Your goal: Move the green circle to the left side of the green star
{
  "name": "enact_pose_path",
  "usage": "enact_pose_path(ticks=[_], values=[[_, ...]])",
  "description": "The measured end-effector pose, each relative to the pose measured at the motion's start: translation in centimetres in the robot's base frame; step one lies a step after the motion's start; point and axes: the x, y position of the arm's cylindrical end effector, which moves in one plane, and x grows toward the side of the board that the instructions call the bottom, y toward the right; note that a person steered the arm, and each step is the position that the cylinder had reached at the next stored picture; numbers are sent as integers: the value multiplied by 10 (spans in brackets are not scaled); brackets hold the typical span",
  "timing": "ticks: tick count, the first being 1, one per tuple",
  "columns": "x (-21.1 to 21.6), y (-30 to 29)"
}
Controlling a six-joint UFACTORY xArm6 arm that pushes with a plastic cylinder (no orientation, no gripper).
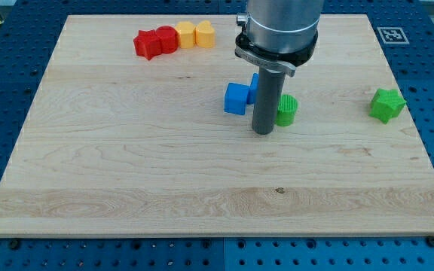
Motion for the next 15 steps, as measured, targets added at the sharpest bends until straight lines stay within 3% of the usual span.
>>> enact_pose_path(ticks=[15], values=[[-41,59]])
